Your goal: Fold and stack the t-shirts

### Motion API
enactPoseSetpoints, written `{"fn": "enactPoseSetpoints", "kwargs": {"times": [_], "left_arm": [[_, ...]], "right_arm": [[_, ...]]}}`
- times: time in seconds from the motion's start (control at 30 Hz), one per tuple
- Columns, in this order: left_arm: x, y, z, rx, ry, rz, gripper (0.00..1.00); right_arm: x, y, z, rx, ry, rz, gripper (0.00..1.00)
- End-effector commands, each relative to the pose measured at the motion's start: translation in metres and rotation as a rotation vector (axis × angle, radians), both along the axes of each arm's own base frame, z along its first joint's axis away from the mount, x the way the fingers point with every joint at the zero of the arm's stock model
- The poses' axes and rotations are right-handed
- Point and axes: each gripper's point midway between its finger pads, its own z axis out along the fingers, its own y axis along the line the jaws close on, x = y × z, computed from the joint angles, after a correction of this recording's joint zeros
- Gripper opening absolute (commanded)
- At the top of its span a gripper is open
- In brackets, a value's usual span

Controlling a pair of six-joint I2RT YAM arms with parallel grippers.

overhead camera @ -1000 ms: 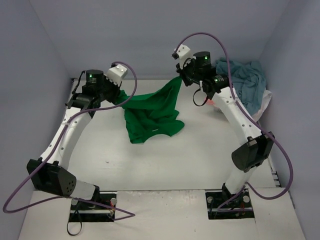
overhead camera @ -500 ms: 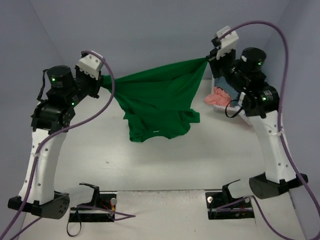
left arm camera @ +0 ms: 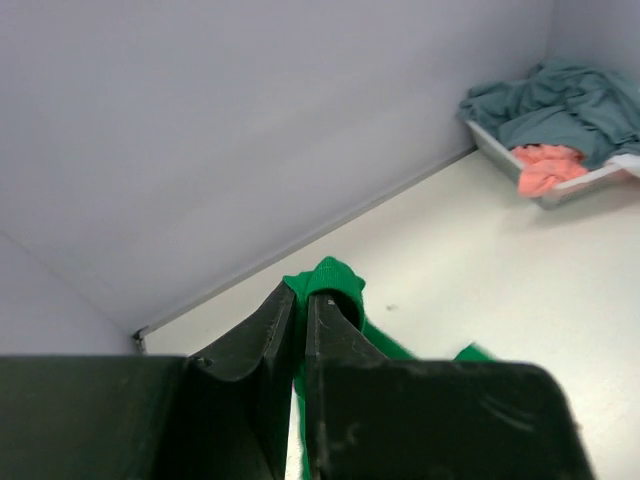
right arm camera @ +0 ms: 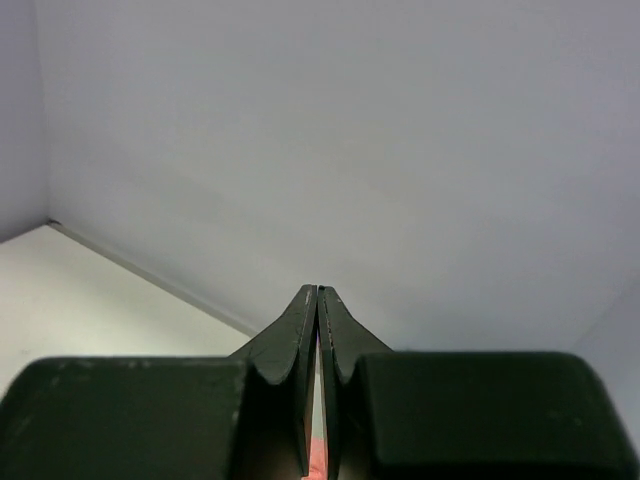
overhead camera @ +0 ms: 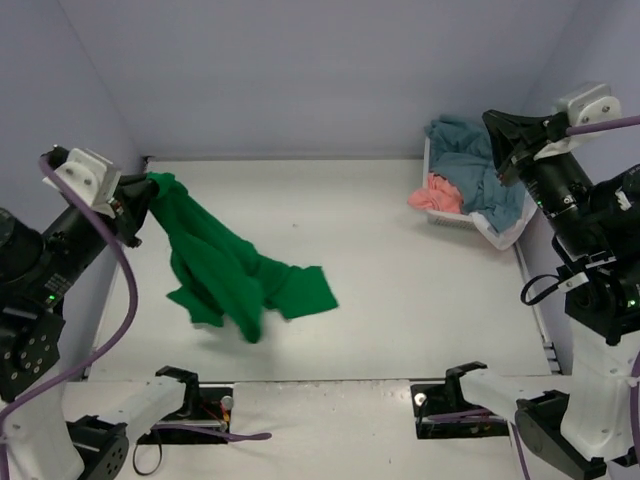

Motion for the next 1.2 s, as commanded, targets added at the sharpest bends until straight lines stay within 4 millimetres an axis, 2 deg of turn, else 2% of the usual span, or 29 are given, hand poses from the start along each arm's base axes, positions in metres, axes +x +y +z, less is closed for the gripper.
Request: {"fn": "enactPoseSetpoints", "kwargs": {"times": [0.0,0.07,0.1,0.17,0.2,0.27,0.3,0.33,0.37,0.4,0.47,0.53,0.77,0.87,1.0,1.07,1.13,1.17], "left_arm": [[-0.013,-0.012,0.012,-0.050,-0.015,-0.076,0.00],[-0.008,-0.016,0.005,-0.058,0.015,-0.089,0.00],[-0.001,-0.018,0.003,-0.058,0.032,-0.091,0.00],[0.008,-0.022,0.002,-0.061,0.051,-0.101,0.00],[0.011,-0.024,0.003,-0.065,0.057,-0.110,0.00],[0.015,-0.029,0.005,-0.074,0.073,-0.128,0.00],[0.022,-0.031,0.009,-0.078,0.077,-0.134,0.00],[0.025,-0.033,0.009,-0.081,0.088,-0.142,0.00],[0.036,-0.037,0.006,-0.087,0.116,-0.145,0.00],[0.037,-0.038,0.012,-0.092,0.105,-0.152,0.00],[0.051,-0.044,0.008,-0.100,0.132,-0.160,0.00],[0.057,-0.047,0.012,-0.114,0.133,-0.168,0.00],[0.106,-0.061,0.003,-0.144,0.201,-0.172,0.00],[0.120,-0.069,0.004,-0.171,0.220,-0.180,0.00],[0.130,-0.087,0.005,-0.189,0.224,-0.226,0.00],[0.136,-0.099,0.001,-0.180,0.237,-0.254,0.00],[0.130,-0.114,0.006,-0.170,0.222,-0.295,0.00],[0.132,-0.119,0.004,-0.159,0.225,-0.305,0.00]], "right_arm": [[0.022,0.027,-0.030,0.013,0.117,0.127,0.00],[0.034,0.053,-0.067,-0.005,0.230,0.261,0.18],[0.036,0.074,-0.098,-0.016,0.320,0.367,0.31],[0.040,0.098,-0.132,-0.008,0.434,0.466,0.39],[0.039,0.111,-0.156,-0.020,0.497,0.515,0.45],[0.040,0.126,-0.176,-0.066,0.522,0.546,0.48],[0.031,0.144,-0.187,-0.103,0.534,0.582,0.51],[0.029,0.151,-0.194,-0.126,0.539,0.588,0.53],[0.027,0.159,-0.202,-0.141,0.555,0.616,0.55],[0.023,0.166,-0.208,-0.145,0.575,0.646,0.58],[0.020,0.182,-0.226,-0.168,0.619,0.692,0.59],[0.015,0.198,-0.239,-0.203,0.637,0.715,0.59],[0.003,0.222,-0.259,-0.260,0.666,0.760,0.60],[0.005,0.228,-0.269,-0.284,0.675,0.748,0.59],[0.000,0.246,-0.293,-0.351,0.698,0.749,0.58],[0.006,0.254,-0.309,-0.381,0.715,0.723,0.57],[0.006,0.265,-0.319,-0.406,0.720,0.720,0.57],[0.012,0.271,-0.332,-0.425,0.741,0.697,0.57]]}}
